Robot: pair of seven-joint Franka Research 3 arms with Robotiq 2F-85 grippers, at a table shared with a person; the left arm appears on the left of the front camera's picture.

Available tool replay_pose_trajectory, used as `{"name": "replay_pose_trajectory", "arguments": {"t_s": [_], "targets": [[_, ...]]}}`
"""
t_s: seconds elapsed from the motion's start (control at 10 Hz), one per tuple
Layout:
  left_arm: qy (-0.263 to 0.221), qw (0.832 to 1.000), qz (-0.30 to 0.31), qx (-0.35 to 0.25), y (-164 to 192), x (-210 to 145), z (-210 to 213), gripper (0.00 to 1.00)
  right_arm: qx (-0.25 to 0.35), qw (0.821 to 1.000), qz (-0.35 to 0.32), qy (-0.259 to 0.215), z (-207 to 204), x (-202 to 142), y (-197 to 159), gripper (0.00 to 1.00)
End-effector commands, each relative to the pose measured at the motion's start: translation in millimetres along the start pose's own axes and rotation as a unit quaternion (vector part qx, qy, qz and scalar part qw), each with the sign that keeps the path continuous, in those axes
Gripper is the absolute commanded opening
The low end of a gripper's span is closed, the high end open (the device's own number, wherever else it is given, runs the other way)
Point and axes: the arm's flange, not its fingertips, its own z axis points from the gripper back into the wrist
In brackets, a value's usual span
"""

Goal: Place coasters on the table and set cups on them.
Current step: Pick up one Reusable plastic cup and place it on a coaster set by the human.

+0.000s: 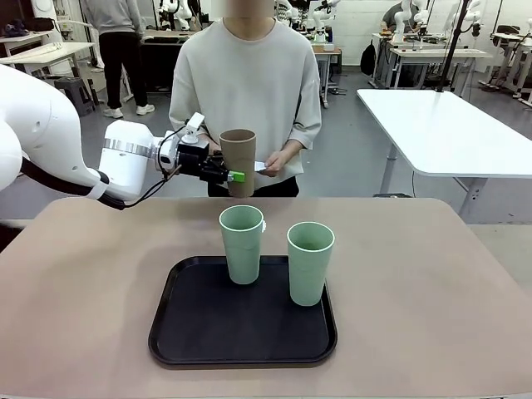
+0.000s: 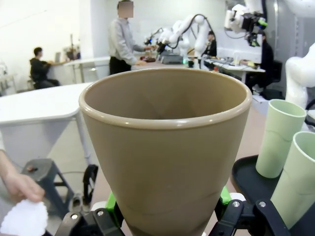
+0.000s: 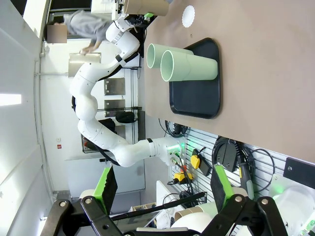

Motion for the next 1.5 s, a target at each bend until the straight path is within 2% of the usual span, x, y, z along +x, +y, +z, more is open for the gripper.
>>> {"name": "replay_pose_trajectory", "arguments": {"t_s": [0.0,0.4,1.4], "targets": [[0.022,0.999,-0.040,-0.022,-20.3,-8.6,-10.5,0.84,0.012,1.000,0.001,-0.002,-0.2,1.7,1.1,1.00],[0.034,0.998,-0.047,-0.030,-24.4,-20.3,-24.5,0.84,0.012,1.000,0.001,-0.002,-0.2,1.7,1.1,1.00],[0.030,0.998,-0.030,-0.042,2.7,-50.0,-30.4,0.84,0.012,1.000,0.001,-0.002,-0.2,1.7,1.1,1.00]]}}
